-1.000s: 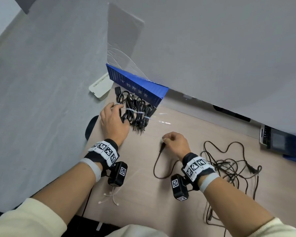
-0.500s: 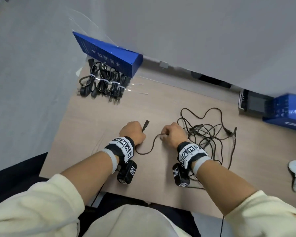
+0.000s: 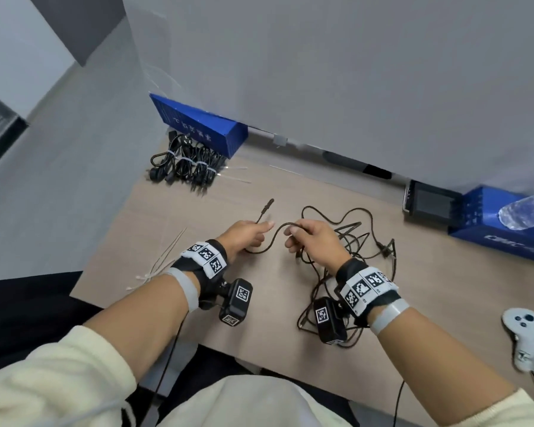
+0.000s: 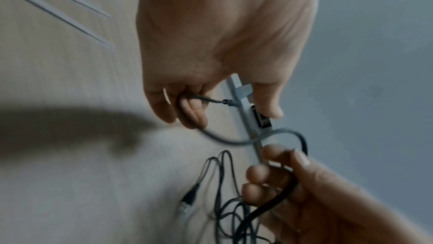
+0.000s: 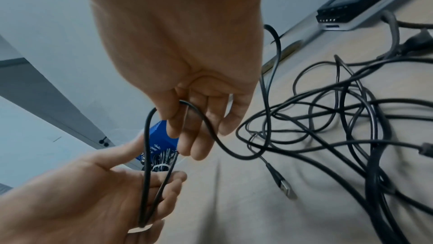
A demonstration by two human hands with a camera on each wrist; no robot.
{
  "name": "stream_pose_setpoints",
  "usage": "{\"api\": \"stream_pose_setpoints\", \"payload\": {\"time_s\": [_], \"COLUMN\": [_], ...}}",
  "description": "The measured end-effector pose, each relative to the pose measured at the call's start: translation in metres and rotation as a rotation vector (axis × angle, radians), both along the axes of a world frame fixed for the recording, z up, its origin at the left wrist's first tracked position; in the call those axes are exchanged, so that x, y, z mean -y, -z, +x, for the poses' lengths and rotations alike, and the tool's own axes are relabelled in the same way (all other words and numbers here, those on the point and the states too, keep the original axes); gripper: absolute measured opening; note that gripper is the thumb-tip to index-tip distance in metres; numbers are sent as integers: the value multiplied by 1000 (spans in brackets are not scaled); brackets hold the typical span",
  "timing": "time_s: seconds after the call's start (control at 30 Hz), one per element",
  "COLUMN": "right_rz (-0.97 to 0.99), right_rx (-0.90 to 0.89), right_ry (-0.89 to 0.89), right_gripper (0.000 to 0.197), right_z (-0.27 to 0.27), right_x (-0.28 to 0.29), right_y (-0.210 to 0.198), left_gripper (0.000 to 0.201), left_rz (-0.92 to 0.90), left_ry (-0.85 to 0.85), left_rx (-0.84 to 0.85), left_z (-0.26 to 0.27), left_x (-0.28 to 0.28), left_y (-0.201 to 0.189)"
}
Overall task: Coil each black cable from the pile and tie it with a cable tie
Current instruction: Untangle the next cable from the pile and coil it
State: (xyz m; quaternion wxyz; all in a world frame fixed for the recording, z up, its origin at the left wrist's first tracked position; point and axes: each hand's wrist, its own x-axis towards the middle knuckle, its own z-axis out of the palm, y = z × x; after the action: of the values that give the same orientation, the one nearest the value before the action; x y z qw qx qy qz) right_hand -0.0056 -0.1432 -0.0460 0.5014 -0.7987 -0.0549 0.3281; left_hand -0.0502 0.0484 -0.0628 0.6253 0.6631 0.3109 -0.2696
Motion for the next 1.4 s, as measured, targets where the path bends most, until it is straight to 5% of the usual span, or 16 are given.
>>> {"api": "stream_pose_setpoints", "payload": {"time_s": [0.07, 0.17, 0.33, 0.47, 0.63, 0.83, 1.03, 1.17, 1.4], "right_rz": [-23, -57, -106, -112, -162, -125, -140, -103, -126], "right_rx": [13, 47, 78, 76, 87, 41, 36, 45, 291], "right_ry": [-1, 23, 75, 130, 206, 254, 202, 130, -11], "right_gripper": [20, 16, 7, 14, 17, 23, 26, 27, 24], "right_z": [-3, -8, -13, -16, -25, -22, -13, -6, 5], "right_x": [4, 1, -18, -30, -40, -41, -19, -4, -6], "right_y": [-9, -27, -54, -66, -72, -72, -93, -103, -115], "left_gripper": [87, 64, 91, 91, 58, 30, 40, 45, 32], "left_rz": [-7, 21, 192, 319, 310, 168, 289, 188, 104], "left_ry": [100, 233, 409, 469, 549, 559, 558, 544, 480], "left_rx": [-10, 61, 282, 373, 452, 416, 414, 387, 425], "left_z": [0, 0, 1, 1, -4, -12, -13, -11, -4], "left_x": [2, 3, -7, -23, -37, -48, -40, -19, -6], "left_y": [-15, -37, -60, -68, -71, -67, -81, -91, -110]}}
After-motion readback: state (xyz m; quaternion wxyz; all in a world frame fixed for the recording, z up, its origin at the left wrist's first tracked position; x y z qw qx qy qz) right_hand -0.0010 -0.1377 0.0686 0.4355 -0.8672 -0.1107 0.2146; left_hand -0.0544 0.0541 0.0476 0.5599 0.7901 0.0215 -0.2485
